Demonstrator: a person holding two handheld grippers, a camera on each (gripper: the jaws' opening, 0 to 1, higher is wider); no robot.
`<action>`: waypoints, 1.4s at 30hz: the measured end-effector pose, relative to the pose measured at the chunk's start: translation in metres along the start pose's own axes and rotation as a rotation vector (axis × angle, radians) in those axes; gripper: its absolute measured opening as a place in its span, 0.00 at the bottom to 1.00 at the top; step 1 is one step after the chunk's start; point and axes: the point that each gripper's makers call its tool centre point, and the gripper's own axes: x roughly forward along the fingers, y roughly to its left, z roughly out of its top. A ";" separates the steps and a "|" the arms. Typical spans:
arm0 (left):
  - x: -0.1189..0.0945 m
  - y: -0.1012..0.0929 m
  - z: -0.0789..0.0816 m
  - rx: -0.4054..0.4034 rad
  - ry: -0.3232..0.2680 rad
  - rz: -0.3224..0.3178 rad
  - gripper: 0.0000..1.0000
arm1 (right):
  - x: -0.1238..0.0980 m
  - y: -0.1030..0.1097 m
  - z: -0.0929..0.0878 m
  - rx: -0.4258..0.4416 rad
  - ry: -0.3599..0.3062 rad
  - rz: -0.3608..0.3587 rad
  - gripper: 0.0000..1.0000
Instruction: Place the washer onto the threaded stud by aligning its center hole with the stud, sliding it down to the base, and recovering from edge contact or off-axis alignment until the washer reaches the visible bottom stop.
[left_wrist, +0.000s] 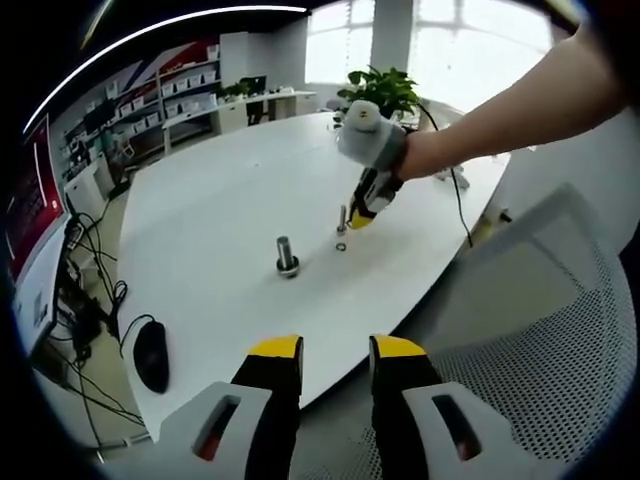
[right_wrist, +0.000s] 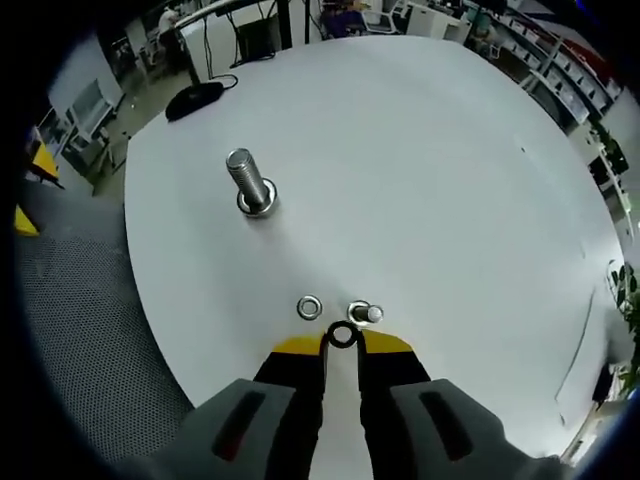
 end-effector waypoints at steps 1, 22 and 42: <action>0.000 0.000 0.000 -0.001 0.000 0.001 0.24 | -0.001 -0.001 0.001 0.004 -0.009 -0.001 0.14; 0.000 -0.001 -0.003 -0.005 0.011 -0.002 0.24 | -0.028 -0.008 0.014 -0.019 -0.090 -0.034 0.14; 0.001 0.000 -0.004 0.003 0.017 0.007 0.24 | -0.017 -0.014 0.018 -0.044 -0.064 -0.054 0.14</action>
